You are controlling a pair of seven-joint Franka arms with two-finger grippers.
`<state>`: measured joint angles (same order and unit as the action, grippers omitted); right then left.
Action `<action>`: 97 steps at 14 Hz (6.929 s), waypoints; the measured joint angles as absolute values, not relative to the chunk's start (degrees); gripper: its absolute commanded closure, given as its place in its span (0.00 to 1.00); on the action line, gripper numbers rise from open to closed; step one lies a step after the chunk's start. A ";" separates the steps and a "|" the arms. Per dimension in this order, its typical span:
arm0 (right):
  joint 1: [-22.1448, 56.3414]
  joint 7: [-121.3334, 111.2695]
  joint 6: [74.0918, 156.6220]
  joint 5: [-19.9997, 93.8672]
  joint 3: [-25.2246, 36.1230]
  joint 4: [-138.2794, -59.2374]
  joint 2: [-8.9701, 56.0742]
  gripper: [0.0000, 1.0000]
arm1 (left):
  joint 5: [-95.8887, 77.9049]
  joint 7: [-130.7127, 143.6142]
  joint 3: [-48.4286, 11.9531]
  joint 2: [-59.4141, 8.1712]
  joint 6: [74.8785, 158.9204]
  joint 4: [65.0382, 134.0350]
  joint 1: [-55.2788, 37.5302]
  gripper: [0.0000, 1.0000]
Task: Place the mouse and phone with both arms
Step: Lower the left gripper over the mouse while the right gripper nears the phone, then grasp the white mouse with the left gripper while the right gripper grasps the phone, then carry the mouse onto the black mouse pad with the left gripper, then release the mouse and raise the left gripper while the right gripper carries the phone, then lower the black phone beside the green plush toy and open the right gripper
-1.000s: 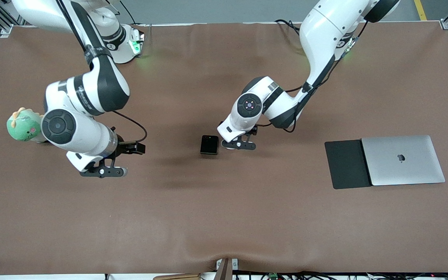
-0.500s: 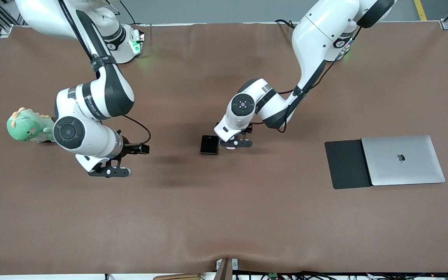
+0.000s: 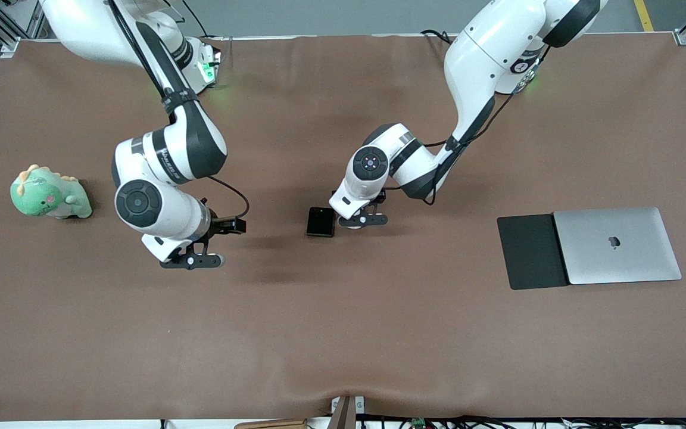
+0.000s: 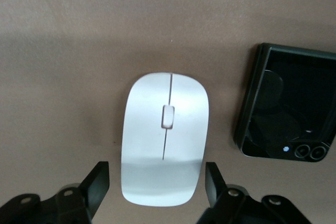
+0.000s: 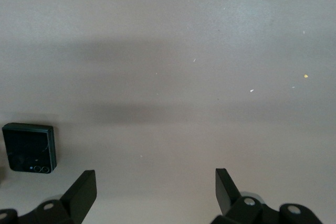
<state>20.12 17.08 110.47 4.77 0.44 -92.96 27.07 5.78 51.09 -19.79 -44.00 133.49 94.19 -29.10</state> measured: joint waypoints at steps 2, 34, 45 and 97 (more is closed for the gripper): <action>20.43 17.08 111.12 4.88 0.42 -92.99 28.52 0.00 | 5.79 51.80 -19.65 -44.39 134.62 94.19 -29.73 0.19; 39.02 35.59 129.65 8.28 0.40 -87.66 43.25 0.00 | 13.28 26.30 -18.78 -33.07 125.49 97.98 2.25 0.53; 39.88 42.83 130.26 7.84 0.58 -87.60 45.11 0.00 | 13.43 13.50 -18.80 -34.28 133.04 107.05 15.12 0.50; -14.25 -13.60 135.31 -0.20 2.58 -111.63 33.21 0.00 | 4.38 9.57 -3.03 4.02 88.78 91.49 -5.46 0.00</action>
<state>-14.25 -13.60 135.31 -0.20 2.58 -111.63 33.21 4.38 9.57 -3.03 4.02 88.78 91.49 -5.46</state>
